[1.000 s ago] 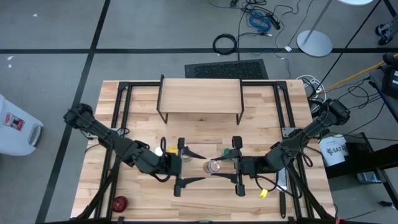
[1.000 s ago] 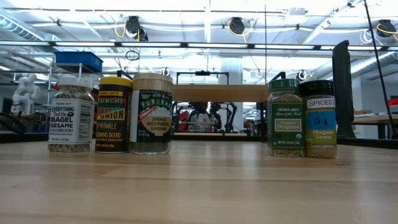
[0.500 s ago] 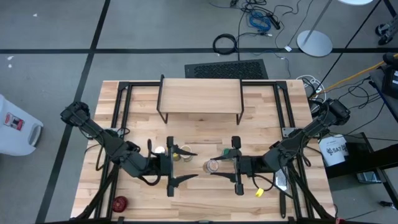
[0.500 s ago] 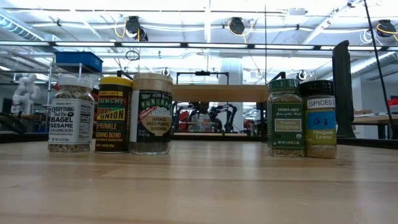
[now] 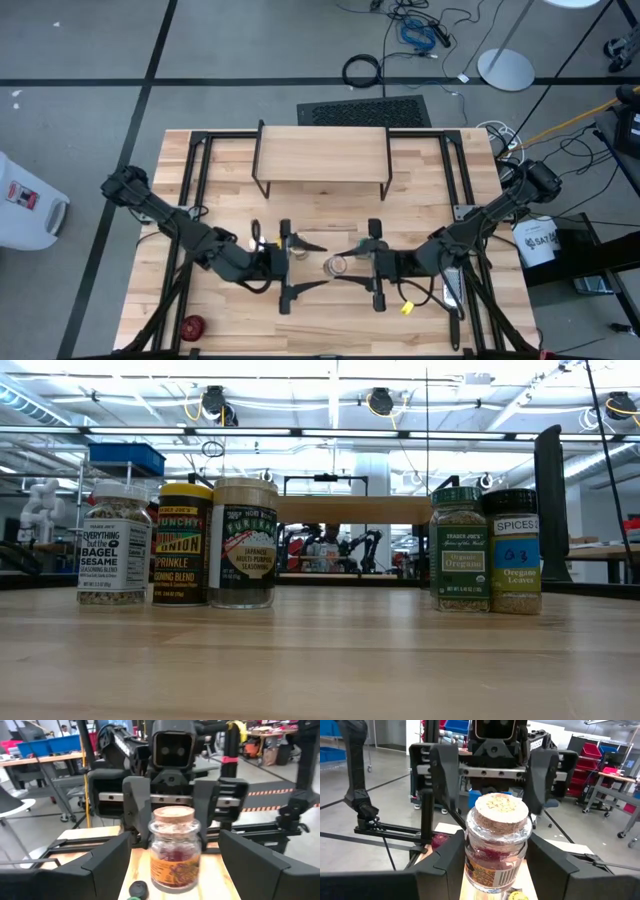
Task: Shelf spices
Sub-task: Put the transparent seasoning bottle on the shelf
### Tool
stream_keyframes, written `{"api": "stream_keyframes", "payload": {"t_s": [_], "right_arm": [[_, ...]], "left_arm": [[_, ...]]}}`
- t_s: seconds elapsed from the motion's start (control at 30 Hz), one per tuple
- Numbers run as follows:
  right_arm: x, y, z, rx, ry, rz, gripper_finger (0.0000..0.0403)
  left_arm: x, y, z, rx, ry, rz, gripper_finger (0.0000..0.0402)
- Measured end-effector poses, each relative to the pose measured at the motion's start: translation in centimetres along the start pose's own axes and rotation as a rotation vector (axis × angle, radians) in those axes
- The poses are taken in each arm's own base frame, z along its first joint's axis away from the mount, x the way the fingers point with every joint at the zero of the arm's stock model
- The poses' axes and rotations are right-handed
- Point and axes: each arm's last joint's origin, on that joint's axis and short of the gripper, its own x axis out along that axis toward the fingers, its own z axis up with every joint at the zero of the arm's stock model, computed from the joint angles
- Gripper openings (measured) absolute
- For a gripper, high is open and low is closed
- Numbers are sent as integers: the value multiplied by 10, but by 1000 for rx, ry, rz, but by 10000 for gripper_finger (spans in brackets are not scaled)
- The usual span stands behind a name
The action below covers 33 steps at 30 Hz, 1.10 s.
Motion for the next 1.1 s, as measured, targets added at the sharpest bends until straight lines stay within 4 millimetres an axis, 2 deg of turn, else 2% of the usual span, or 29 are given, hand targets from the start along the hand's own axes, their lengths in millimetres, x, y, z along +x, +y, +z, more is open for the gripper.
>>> {"api": "stream_keyframes", "payload": {"t_s": [0.37, 0.67, 1.1], "right_arm": [[0, 0, 0, -1, -3, -1, 167], [0, 0, 0, -2, -2, -4, 167], [1, 0, 0, -3, -2, -1, 167]], "left_arm": [[4, 5, -1, -10, 3, 19, 306], [17, 5, -8, -16, -14, 16, 306], [19, 6, -7, -2, -29, 4, 306]]}}
